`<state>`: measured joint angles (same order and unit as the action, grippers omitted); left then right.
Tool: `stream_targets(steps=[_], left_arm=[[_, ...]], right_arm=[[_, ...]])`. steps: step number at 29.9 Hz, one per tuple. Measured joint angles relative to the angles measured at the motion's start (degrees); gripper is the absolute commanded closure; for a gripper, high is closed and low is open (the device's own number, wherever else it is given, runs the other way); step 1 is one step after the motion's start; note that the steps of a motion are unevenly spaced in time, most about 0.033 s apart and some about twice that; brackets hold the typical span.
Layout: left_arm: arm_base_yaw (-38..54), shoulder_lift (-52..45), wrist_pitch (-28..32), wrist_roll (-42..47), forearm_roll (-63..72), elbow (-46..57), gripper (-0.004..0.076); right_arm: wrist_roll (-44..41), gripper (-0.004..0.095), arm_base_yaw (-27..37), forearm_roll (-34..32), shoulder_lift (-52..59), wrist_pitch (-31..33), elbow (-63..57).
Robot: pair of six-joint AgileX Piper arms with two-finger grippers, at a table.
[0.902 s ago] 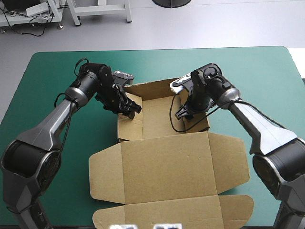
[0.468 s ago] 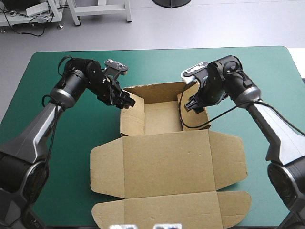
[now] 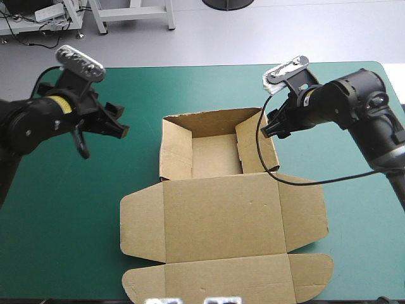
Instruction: Fold the box
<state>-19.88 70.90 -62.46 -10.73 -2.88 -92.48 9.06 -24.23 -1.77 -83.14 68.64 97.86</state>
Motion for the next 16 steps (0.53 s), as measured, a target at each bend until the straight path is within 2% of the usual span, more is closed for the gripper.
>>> stream_targets(steps=[2, 5, 7, 11, 16], left_arm=[[0.0, -4.1, -1.9, 1.7, -1.4, 2.7, 0.0297], [0.0, -8.4, -8.0, 3.1, -2.5, 7.7, 0.0297], [0.0, -11.0, -9.1, 3.5, -3.6, 12.2, 0.0297], [0.0, -16.3, -8.5, 7.5, -9.8, 24.2, 0.0297], [0.0, -25.6, -4.4, 15.1, -16.7, 37.7, 0.0297]], right_arm=[[0.2, 0.0266, 0.0, 0.0, 1.4, -0.2, 0.1], [0.6, 0.0266, 0.0, 0.5, 2.0, 0.8, 0.1], [0.6, 0.0266, 0.0, 0.5, 1.8, 1.2, 0.1], [0.8, 0.0266, 0.0, 0.7, 0.7, 1.2, 0.1], [0.8, 0.0266, 0.0, 1.2, -3.2, 1.2, 0.1]])
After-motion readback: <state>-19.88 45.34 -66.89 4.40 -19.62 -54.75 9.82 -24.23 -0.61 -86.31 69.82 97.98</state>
